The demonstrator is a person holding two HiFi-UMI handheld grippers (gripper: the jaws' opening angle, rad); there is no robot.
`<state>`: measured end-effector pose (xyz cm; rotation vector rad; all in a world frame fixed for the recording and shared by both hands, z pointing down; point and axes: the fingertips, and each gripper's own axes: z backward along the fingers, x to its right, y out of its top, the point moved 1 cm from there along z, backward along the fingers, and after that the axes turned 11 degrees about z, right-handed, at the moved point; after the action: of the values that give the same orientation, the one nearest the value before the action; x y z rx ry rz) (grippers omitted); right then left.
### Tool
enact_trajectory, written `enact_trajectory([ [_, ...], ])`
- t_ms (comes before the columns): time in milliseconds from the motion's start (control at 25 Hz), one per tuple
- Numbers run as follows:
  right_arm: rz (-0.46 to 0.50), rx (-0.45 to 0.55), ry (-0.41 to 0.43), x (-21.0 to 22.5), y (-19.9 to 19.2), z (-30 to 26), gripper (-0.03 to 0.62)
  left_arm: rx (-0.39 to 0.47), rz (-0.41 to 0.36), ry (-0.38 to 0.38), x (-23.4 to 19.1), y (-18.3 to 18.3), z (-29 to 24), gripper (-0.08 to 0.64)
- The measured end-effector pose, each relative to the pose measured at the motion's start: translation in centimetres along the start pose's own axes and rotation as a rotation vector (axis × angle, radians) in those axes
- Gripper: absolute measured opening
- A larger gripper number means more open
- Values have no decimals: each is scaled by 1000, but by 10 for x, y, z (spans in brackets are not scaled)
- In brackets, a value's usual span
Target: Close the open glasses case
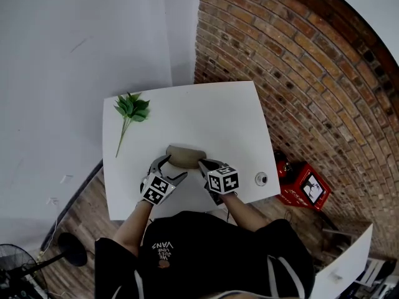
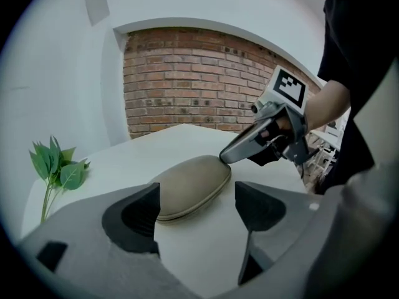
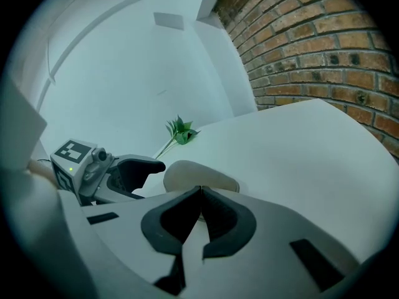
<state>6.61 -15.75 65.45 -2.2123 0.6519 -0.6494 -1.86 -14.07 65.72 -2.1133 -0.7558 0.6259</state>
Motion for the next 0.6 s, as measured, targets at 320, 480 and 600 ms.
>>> enact_trajectory([
  [320, 61, 8, 6, 0, -1, 0, 4, -29, 3, -3, 3, -4, -6, 396],
  [480, 126, -5, -5, -1, -1, 0, 3, -44, 20, -11, 4, -4, -7, 410],
  [600, 156, -18, 3, -2, -1, -1, 3, -73, 20, -18, 4, -6, -9, 416],
])
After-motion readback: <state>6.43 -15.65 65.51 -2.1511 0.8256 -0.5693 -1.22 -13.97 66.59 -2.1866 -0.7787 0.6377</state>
